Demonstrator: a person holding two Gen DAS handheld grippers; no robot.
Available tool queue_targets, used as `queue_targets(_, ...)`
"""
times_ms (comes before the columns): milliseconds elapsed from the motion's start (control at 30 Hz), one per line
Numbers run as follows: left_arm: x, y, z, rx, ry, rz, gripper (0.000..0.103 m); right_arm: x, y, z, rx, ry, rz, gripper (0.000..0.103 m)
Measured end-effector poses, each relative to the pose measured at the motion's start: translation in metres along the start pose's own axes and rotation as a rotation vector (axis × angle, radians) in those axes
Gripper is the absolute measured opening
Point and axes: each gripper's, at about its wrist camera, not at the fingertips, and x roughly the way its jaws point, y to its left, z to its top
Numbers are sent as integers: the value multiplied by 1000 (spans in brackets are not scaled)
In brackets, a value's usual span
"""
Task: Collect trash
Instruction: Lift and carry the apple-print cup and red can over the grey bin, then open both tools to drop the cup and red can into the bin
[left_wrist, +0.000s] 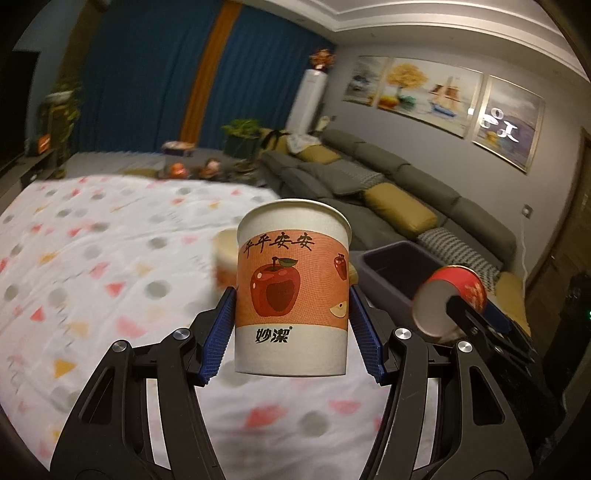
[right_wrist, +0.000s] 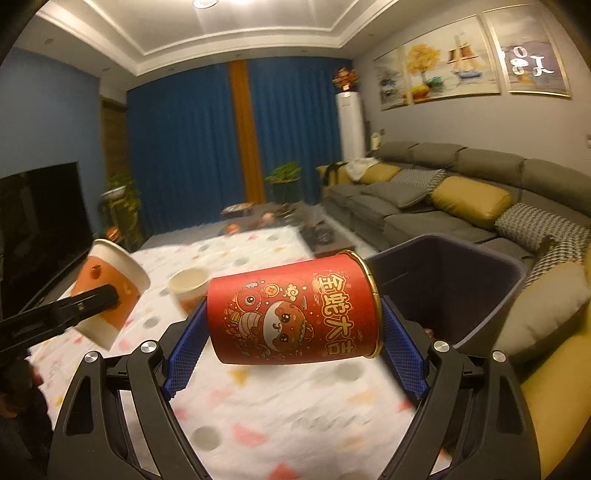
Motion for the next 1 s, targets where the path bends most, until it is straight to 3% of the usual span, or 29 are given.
queue_targets(433, 89, -95, 30, 98, 16, -176, 59, 21, -92, 23, 56, -36, -199, 84)
queue_targets(1000, 168, -145, 26, 136, 112, -244, 59, 48, -137, 16, 68, 13, -247, 84)
